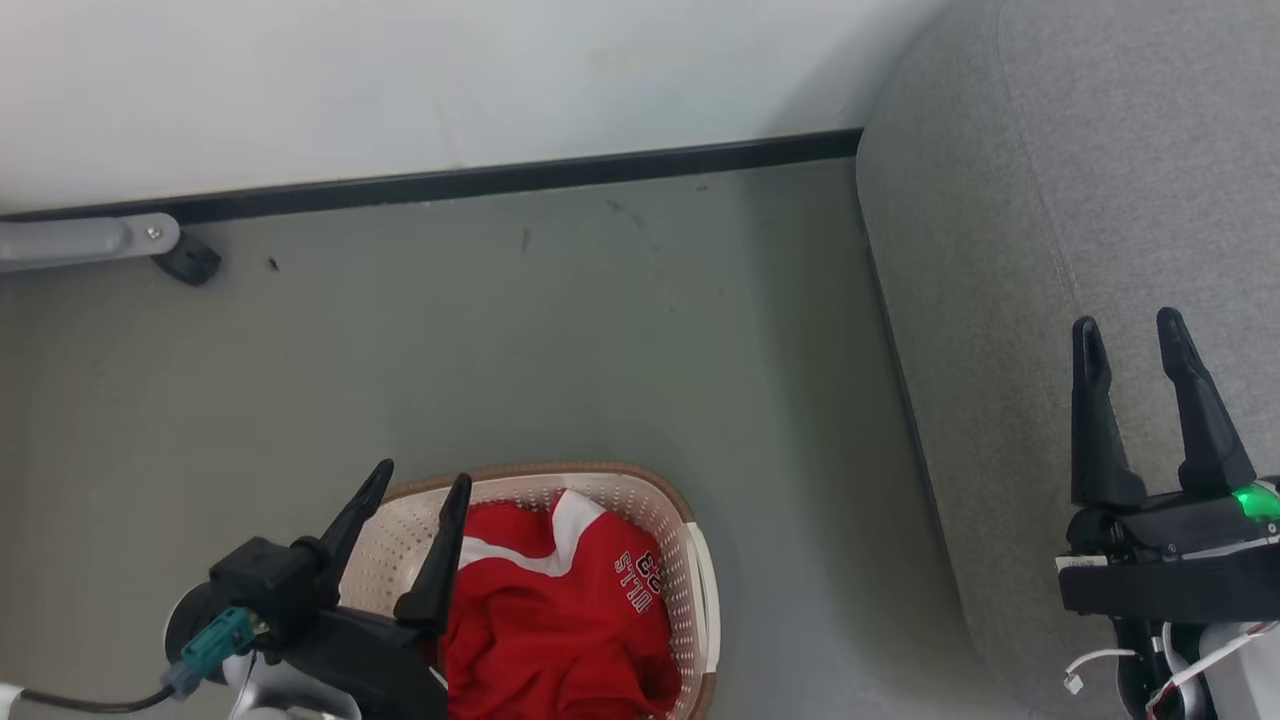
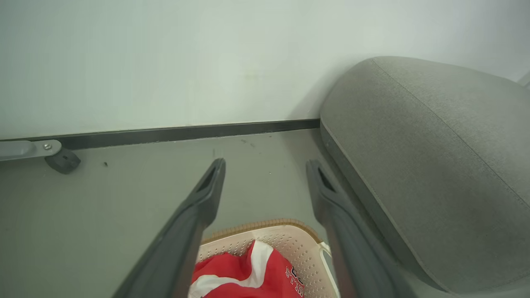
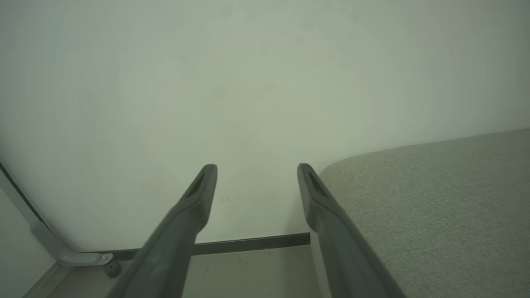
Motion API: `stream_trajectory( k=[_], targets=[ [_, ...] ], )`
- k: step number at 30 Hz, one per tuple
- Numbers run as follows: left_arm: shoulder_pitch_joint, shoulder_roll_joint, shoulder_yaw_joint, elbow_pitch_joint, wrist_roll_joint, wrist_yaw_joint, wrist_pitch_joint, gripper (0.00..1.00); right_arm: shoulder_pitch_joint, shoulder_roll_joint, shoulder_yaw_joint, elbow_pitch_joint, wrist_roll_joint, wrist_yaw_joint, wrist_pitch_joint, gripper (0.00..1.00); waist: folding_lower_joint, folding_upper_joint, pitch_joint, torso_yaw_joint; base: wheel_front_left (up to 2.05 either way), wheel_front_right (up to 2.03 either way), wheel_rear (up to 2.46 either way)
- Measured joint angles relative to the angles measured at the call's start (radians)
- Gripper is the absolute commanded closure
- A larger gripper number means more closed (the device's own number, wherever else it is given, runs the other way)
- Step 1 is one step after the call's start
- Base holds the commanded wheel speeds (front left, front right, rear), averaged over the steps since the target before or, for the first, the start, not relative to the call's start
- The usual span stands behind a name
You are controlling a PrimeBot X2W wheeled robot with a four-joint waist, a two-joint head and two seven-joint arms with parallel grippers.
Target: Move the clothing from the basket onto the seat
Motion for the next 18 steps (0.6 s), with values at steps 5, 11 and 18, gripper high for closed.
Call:
stream_trajectory(
  k=[5,11,18],
  targets=[
    [-0.051,-0.006,-0.035,0.063,0.021,-0.021,0.03,0.0,-0.037,0.007,-0.001,-0.016,0.005,0.0,0.0,0.0,0.0,0.0,0.062,-0.006,0.0,0.0,0.0],
    [-0.112,-0.019,-0.072,0.147,0.033,-0.055,0.065,0.0,-0.081,0.023,0.012,-0.036,0.005,0.0,0.0,0.0,-0.0001,0.0001,0.133,-0.015,0.0,0.0,0.0],
    [-0.193,-0.034,-0.117,0.246,0.057,-0.073,0.1,0.0,-0.114,0.027,0.017,-0.045,0.005,0.0,0.0,0.0,-0.0001,0.0,0.211,-0.028,0.0,0.0,0.0]
  ],
)
